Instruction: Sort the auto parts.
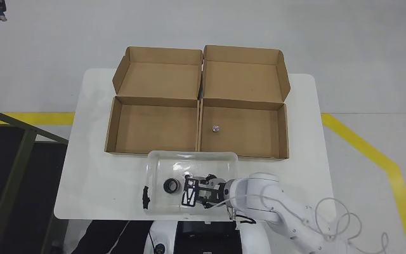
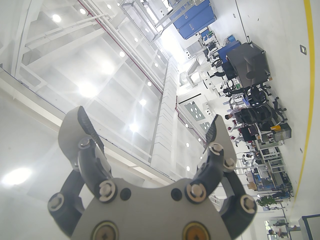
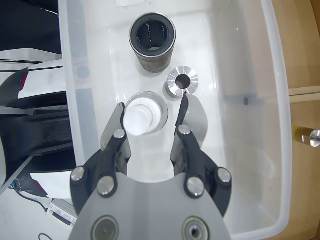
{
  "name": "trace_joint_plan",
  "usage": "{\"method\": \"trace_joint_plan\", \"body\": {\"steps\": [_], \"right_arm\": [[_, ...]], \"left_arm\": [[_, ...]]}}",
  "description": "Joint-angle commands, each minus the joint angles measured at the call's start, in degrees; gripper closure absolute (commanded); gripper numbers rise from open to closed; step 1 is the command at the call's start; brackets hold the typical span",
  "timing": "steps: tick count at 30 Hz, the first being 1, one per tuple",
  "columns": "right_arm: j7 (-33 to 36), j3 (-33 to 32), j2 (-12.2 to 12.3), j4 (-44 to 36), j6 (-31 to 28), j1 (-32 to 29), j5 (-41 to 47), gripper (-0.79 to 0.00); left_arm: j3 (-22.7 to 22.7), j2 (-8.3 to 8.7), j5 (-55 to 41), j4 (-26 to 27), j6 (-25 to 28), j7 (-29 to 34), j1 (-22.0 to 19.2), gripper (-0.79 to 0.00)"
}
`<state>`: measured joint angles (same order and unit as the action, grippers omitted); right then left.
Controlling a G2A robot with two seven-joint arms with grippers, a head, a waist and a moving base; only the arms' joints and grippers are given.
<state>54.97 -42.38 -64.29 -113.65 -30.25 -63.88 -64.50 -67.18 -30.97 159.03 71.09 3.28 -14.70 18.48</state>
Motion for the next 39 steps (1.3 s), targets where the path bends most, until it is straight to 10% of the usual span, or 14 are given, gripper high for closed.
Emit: {"method": "trace_joint_plan", "body": {"steps": [1, 5, 19, 39], "right_arm": [[0.37, 0.09, -0.03, 0.02, -0.05, 0.12, 0.18, -0.351], [1.02, 0.19, -0.08, 0.02, -0.03, 0.3, 0.47, 0.0], [0.68, -6.94, 1.58, -11.23, -0.15, -3.41, 4.01, 0.0], [-23.17, -26.94, 3.89, -18.24, -7.82, -8.88, 23.27, 0.0]], "left_arm": [[0.0, 0.0, 0.0, 0.0, 0.0, 0.0, 0.0, -0.785], [0.0, 0.0, 0.0, 0.0, 0.0, 0.0, 0.0, -0.785], [0.0, 0.0, 0.0, 0.0, 0.0, 0.0, 0.0, -0.785], [0.0, 0.0, 0.0, 0.0, 0.0, 0.0, 0.0, -0.785]]}}
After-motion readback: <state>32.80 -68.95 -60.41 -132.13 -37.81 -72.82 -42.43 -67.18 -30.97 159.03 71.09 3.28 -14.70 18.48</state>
